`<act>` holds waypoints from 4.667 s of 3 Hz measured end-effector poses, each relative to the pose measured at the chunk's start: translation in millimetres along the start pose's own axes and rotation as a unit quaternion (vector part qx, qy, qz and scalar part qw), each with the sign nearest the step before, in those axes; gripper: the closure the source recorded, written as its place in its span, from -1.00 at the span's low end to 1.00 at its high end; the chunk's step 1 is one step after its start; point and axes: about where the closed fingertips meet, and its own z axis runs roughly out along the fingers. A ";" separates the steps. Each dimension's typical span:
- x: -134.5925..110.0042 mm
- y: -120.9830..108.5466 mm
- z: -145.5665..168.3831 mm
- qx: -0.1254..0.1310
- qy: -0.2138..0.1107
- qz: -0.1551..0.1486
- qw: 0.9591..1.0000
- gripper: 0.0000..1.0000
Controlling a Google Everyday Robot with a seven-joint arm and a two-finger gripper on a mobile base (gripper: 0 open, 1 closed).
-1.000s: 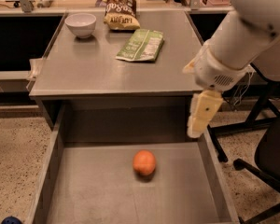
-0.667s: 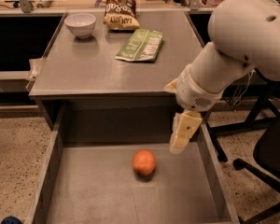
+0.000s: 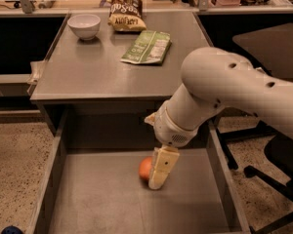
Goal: Pick orange from top drawer and place on counter
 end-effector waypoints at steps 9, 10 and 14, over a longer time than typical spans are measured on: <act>78.8 -25.0 121.0 0.003 -0.017 0.117 0.993 -0.67; 56.7 -27.6 102.4 -0.009 -0.062 0.135 0.989 -0.20; 45.1 -26.4 57.1 0.012 -0.106 0.150 0.983 -0.75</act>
Offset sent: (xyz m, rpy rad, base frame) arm -0.0223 0.0225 -0.0641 0.0397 0.0096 0.0154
